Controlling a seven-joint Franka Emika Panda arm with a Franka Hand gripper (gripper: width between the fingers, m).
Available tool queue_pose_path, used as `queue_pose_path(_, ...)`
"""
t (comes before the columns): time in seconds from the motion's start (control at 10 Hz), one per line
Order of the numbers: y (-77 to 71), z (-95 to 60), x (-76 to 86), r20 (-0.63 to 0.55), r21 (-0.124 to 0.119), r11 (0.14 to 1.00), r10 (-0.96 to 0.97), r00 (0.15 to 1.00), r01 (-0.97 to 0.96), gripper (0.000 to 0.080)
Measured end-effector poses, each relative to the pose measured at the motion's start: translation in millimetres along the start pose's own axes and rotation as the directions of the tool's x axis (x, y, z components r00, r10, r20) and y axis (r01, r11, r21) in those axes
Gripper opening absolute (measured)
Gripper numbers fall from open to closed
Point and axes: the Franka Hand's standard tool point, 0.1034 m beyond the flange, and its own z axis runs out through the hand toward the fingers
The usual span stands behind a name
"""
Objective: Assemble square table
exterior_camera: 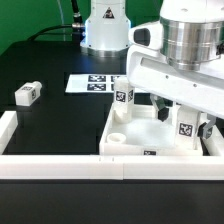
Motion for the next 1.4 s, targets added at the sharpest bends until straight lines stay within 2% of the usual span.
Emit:
queue_pose_path(0.2, -2.9, -5.1, -0.4, -0.004, 0.006, 0.999, -0.043, 0.999, 0.043, 0.0643)
queue_pose_path(0.3, -3.3, -14.7, 2.0, -0.011, 0.016, 0.993, -0.121, 0.993, 0.121, 0.0648)
queue_pose_path(0.4, 2.7, -27.5, 4.4, -0.015, 0.025, 0.982, -0.184, 0.983, 0.185, 0.0649)
queue_pose_path(0.6, 22.3, -39.5, 1.7, -0.005, 0.022, 0.983, -0.182, 0.983, 0.182, 0.0649)
queue_pose_path(1.3, 23.7, -35.5, 0.2, -0.004, 0.02, 0.98, -0.196, 0.981, 0.196, 0.0649)
queue_pose_path(1.4, 34.3, -37.3, -2.5, -0.016, 0.027, 0.969, -0.244, 0.97, 0.244, 0.0649)
